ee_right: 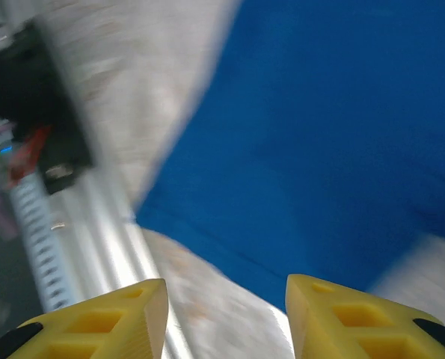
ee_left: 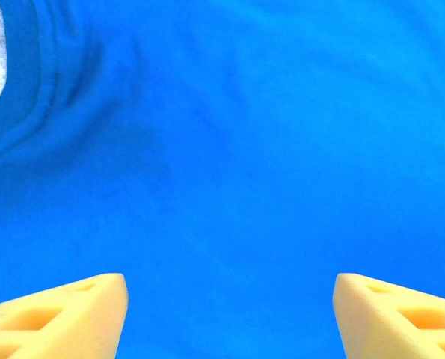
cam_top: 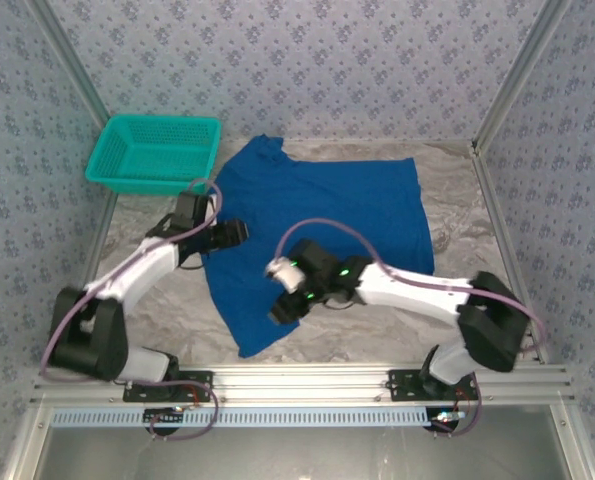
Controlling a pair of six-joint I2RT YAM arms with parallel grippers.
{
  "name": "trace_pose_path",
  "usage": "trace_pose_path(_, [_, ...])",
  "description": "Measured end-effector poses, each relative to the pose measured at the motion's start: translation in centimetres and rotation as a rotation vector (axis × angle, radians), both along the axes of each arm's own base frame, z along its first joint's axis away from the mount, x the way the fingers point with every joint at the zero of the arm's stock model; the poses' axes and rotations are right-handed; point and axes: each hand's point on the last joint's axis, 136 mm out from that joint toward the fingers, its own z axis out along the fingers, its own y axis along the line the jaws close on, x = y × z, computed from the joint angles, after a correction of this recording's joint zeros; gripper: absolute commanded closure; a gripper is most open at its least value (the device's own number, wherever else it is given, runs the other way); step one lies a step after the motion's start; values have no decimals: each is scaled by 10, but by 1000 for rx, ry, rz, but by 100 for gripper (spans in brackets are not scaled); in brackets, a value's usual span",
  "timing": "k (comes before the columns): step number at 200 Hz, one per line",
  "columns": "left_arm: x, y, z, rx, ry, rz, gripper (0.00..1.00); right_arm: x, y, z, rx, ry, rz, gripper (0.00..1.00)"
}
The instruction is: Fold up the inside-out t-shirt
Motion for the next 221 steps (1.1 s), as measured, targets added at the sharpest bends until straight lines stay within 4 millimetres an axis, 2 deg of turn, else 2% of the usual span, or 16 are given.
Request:
trace_pose_path(11, [-23, -3, 10, -18, -12, -8, 28, 32, -48, 1, -69, -12, -234, 46])
trace_pose_path(20, [-40, -4, 11, -26, 4, -17, 28, 51, -87, 2, -127, -19, -403, 45])
trace_pose_path(26, [-52, -5, 7, -24, 32, -23, 28, 62, -118, 4, -168, -23, -535, 45])
trace_pose_path(40, [-79, -5, -8, -3, 126, -34, 28, 76, -180, 6, -244, -25, -777, 42])
trace_pose_path(50, [-97, -3, -20, 21, 205, -38, 28, 79, -224, 4, -294, -22, -939, 39])
trace_pose_path(63, [-117, -1, -32, 43, 290, -42, 28, 74, -270, -4, -364, 3, -1100, 38])
trace_pose_path(84, [-145, 2, -44, 60, 415, -42, 28, 57, -316, -26, -471, 80, -1255, 39])
trace_pose_path(106, [-170, 2, -52, 55, 525, -50, 28, 41, -339, -42, -526, 156, -1341, 43])
trace_pose_path(142, [-206, -1, -61, 9, 684, -75, 30, 34, -362, -61, -513, 246, -1457, 56])
trace_pose_path(186, [-226, -9, -64, -27, 794, -113, 30, 46, -359, -81, -459, 298, -1458, 76])
trace_pose_path(221, [-236, -12, -67, -14, 832, -145, 37, 54, -356, -90, -424, 323, -1452, 84])
